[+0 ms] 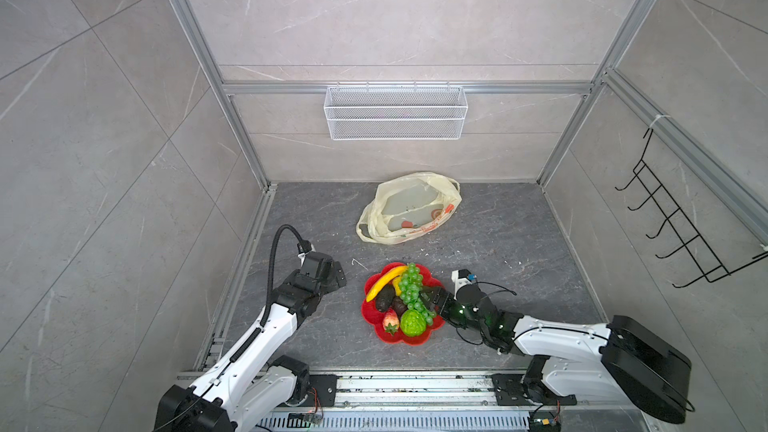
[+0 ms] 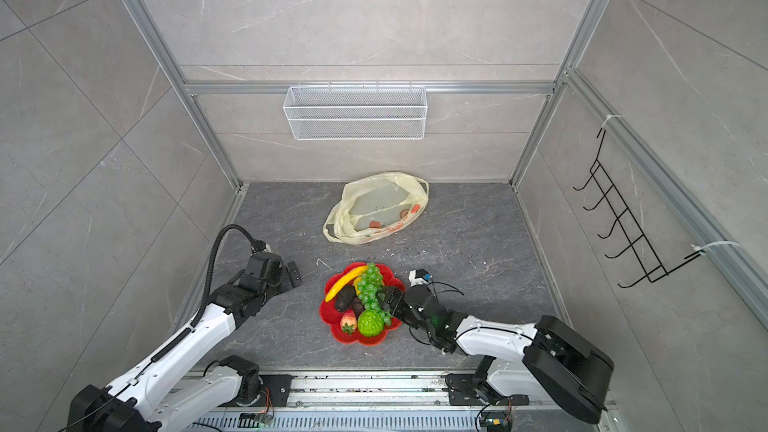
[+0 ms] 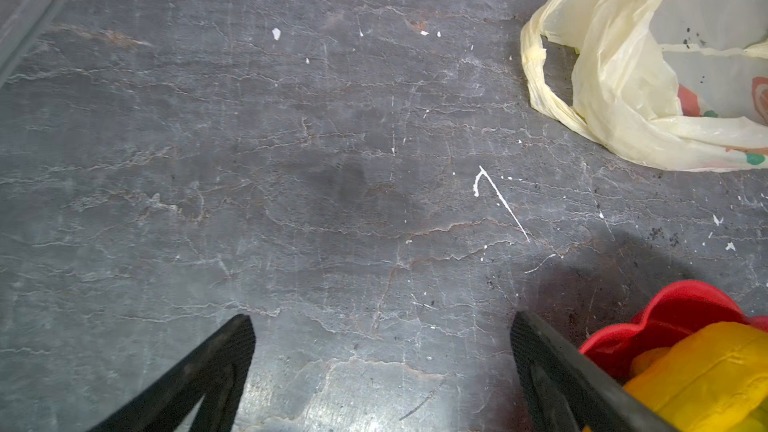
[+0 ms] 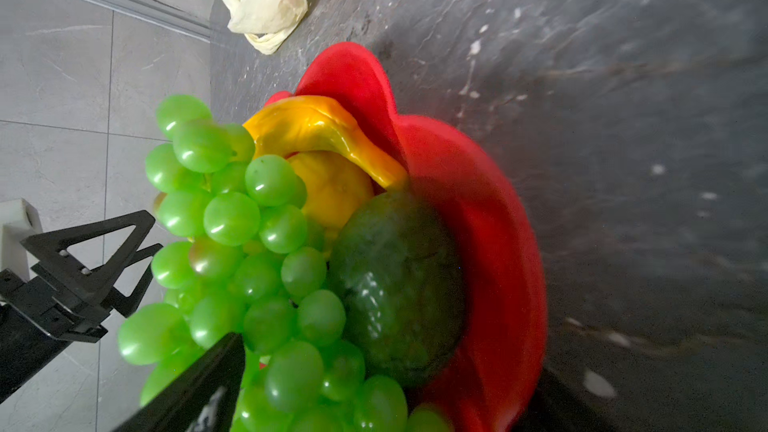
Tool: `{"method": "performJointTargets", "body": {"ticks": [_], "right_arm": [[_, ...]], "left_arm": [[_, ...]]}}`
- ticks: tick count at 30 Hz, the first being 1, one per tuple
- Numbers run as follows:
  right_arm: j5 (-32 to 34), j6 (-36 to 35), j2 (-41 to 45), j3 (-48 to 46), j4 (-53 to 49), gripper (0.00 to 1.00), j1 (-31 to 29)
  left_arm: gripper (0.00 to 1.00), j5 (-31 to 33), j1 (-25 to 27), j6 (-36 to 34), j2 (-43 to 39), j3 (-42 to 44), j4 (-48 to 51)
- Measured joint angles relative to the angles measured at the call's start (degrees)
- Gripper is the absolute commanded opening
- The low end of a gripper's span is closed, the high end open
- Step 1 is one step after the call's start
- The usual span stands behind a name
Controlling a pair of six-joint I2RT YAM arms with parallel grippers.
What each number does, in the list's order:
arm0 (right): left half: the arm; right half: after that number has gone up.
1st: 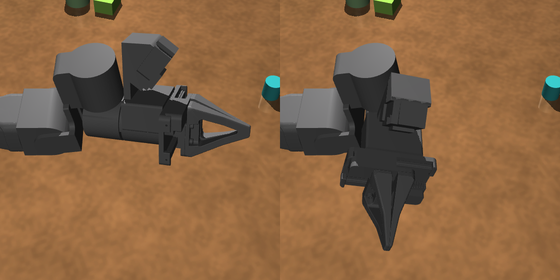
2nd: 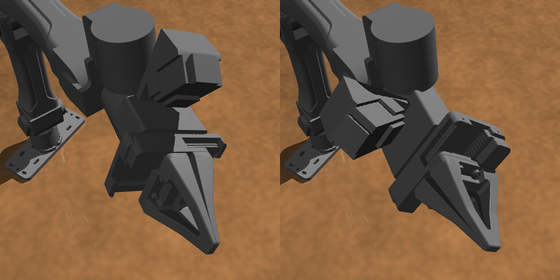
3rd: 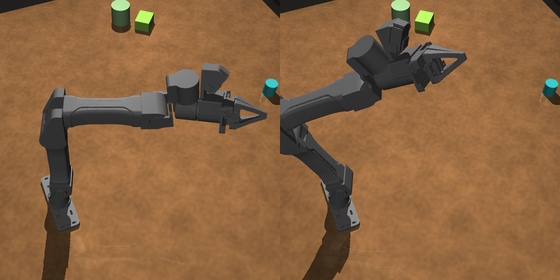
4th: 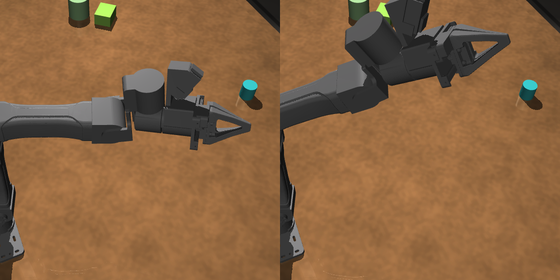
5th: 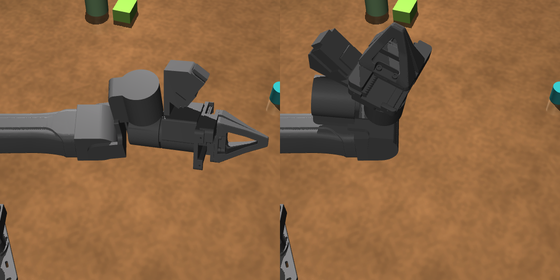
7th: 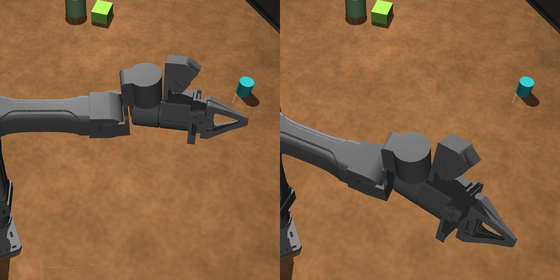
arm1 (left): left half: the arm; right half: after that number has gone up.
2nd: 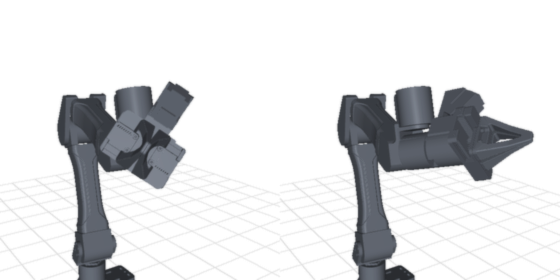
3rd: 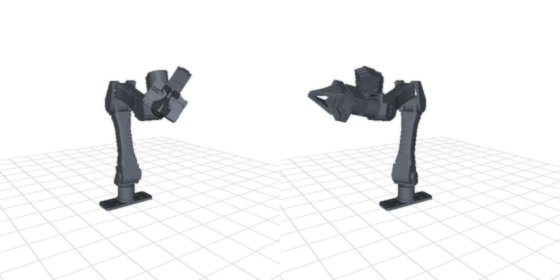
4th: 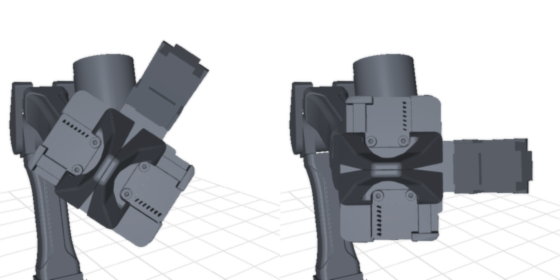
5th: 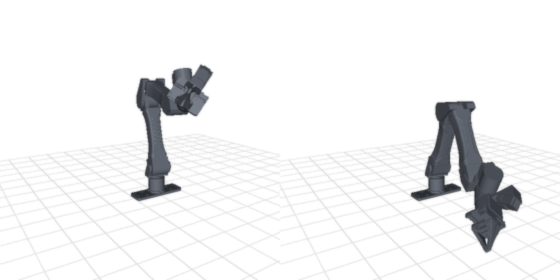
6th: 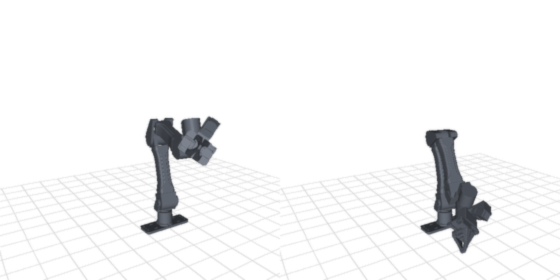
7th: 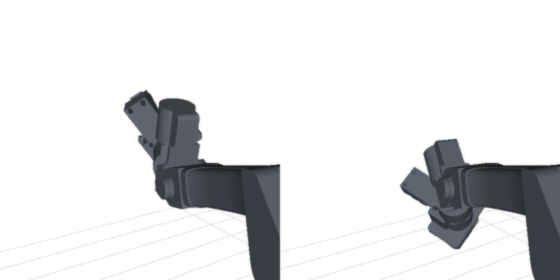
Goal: Take the fake fruits out of the plastic bag
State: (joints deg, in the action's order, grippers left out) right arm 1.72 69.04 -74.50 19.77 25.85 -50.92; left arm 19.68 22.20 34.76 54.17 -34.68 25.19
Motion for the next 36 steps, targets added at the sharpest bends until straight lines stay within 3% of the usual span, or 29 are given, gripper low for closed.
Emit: {"method": "performJointTargets", "body": {"ticks": [6, 11, 20, 23, 28, 32, 36], "right_arm": [[0.0, 0.0, -7.8, 3.5, 5.7, 0.94, -0.8], [0.2, -0.2, -8.1, 3.9, 5.8, 0.99, -0.9], [6.5, -4.3, 7.0, 3.9, -9.1, 1.00, -0.9], [10.8, -7.6, 14.7, 4.6, -19.1, 1.00, -0.9], [23.4, -16.8, 25.9, 11.5, -38.3, 1.00, -0.7], [35.3, -25.6, 30.3, 16.0, -44.2, 1.00, -0.4], [46.1, -36.2, 31.9, 15.5, -43.0, 1.00, -0.1]], "left_arm": [[0.99, 1.3, 0.0, 0.0, -2.4, 2.1, 0.2], [1.00, 1.4, 0.0, -0.1, -2.5, 2.6, 0.2], [1.00, 2.9, 0.0, -0.3, -2.4, 2.6, 0.2], [1.00, 4.8, 0.0, -0.3, -2.4, 2.4, 0.3], [1.00, 11.1, 0.0, -0.3, -2.4, 0.9, 0.0], [1.00, 17.0, 0.0, -1.1, -2.4, 0.6, -3.3], [1.00, 23.4, 0.0, -7.7, -1.7, 1.9, -14.3]]}}
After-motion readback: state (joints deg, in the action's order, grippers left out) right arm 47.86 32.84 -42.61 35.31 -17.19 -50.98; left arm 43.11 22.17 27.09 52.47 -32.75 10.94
